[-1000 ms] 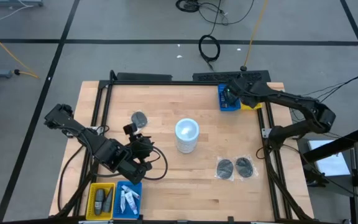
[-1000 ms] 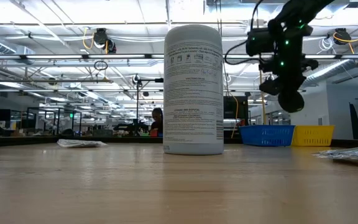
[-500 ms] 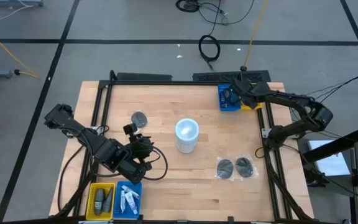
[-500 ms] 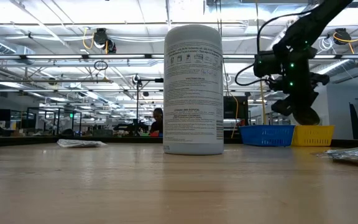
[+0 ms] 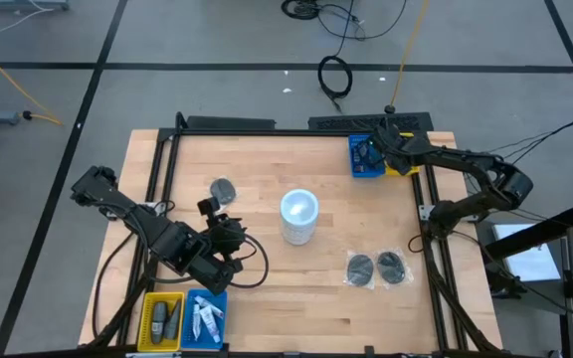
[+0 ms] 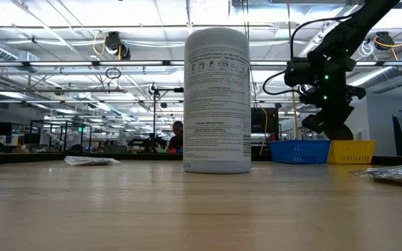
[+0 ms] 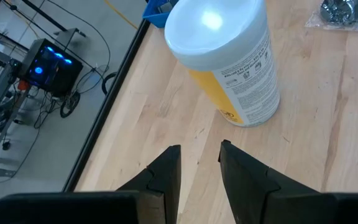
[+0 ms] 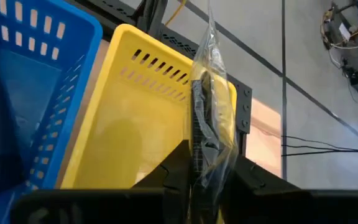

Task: Pick & Place Travel size toiletries
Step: Put the black hairbrush into the top yellow bin

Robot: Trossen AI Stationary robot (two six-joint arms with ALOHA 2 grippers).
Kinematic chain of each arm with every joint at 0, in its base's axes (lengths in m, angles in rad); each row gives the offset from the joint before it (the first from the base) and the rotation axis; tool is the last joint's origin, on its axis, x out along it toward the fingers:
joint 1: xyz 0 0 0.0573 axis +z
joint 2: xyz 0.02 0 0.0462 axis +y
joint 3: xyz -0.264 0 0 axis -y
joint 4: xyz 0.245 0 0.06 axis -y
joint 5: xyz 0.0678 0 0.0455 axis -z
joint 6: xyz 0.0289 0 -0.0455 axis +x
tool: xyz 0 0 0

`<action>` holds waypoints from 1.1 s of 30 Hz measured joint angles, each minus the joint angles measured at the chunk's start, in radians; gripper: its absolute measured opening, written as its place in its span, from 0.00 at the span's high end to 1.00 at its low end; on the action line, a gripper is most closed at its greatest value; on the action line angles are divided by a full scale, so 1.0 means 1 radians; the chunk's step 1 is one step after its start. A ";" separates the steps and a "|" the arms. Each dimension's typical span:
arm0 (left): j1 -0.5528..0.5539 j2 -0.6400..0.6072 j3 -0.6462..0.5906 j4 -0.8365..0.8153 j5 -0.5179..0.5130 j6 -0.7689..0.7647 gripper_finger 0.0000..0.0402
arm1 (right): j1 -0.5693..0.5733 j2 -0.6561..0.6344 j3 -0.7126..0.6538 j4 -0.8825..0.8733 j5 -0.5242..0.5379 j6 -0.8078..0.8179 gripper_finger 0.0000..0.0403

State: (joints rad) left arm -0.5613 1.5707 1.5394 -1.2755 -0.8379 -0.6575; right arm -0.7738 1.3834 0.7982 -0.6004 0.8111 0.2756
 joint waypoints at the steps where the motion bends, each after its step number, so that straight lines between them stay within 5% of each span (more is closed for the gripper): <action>1: 0.000 0.000 0.000 0.000 0.000 0.000 0.72 | 0.000 0.000 0.000 0.000 0.003 -0.006 0.86; 11: 0.003 0.000 0.000 -0.028 0.000 -0.015 0.72 | 0.000 0.000 0.000 -0.005 0.051 -0.008 0.65; 18: 0.018 0.000 0.000 -0.166 -0.013 -0.166 0.72 | 0.001 0.000 0.000 -0.005 0.049 -0.010 0.53; 21: 0.035 0.000 0.000 -0.292 -0.022 -0.264 0.72 | 0.003 0.000 0.000 -0.005 0.047 -0.003 0.51; 26: 0.070 -0.030 -0.045 -0.279 -0.001 -0.267 0.72 | 0.003 -0.024 0.000 0.030 -0.053 -0.002 0.50; 33: 0.204 -0.181 -0.263 -0.233 0.052 -0.302 0.72 | 0.003 -0.108 0.000 0.048 -0.112 -0.011 0.52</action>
State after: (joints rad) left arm -0.3571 1.3897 1.2764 -1.5088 -0.7860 -0.9598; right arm -0.7704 1.2754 0.7982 -0.5523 0.6994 0.2642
